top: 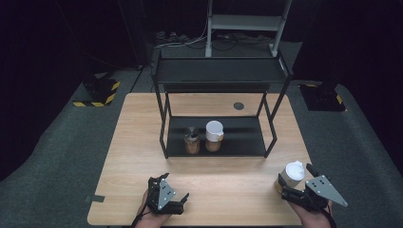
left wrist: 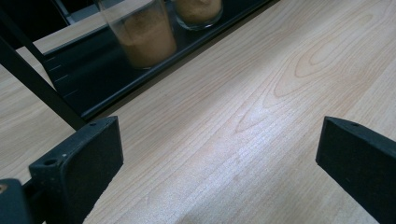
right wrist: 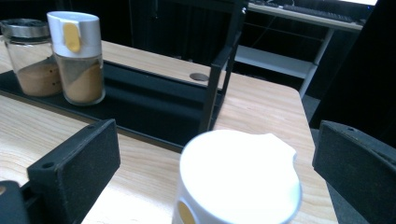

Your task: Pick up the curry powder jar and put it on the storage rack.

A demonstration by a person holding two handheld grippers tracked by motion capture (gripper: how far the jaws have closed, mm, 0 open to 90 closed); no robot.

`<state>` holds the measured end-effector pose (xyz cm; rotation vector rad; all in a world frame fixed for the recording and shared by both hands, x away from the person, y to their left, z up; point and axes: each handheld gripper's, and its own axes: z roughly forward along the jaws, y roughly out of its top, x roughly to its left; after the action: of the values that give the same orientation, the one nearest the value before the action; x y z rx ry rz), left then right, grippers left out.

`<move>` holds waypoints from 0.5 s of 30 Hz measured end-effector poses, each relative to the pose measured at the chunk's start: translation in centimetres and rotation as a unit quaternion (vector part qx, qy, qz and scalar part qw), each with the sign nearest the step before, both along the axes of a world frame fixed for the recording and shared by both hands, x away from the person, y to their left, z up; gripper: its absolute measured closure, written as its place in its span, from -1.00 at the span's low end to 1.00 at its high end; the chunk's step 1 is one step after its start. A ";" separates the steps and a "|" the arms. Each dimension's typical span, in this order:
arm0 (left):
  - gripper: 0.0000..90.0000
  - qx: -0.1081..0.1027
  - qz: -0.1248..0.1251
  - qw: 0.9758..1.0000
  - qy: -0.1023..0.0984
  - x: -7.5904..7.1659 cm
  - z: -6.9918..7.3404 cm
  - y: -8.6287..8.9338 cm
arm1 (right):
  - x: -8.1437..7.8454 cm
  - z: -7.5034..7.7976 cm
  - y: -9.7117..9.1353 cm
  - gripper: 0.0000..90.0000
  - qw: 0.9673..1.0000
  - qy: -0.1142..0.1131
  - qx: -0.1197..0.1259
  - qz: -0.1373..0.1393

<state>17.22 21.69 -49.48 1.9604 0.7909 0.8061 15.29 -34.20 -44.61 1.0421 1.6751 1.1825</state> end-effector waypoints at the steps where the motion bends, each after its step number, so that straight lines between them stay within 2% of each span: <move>1: -0.98 0.000 0.000 1.000 0.000 0.0 0.0 0.0 | 0.0 -0.1 -0.1 -1.00 1.000 0.001 0.000 -0.002; 15: -0.98 0.001 -0.001 1.000 -0.002 0.0 0.0 0.0 | -0.1 -1.5 -0.6 -1.00 1.000 0.020 0.010 -0.014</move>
<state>17.17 21.69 -49.50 1.9607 0.7872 0.8093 15.22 -34.77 -46.10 1.1042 1.6769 1.1701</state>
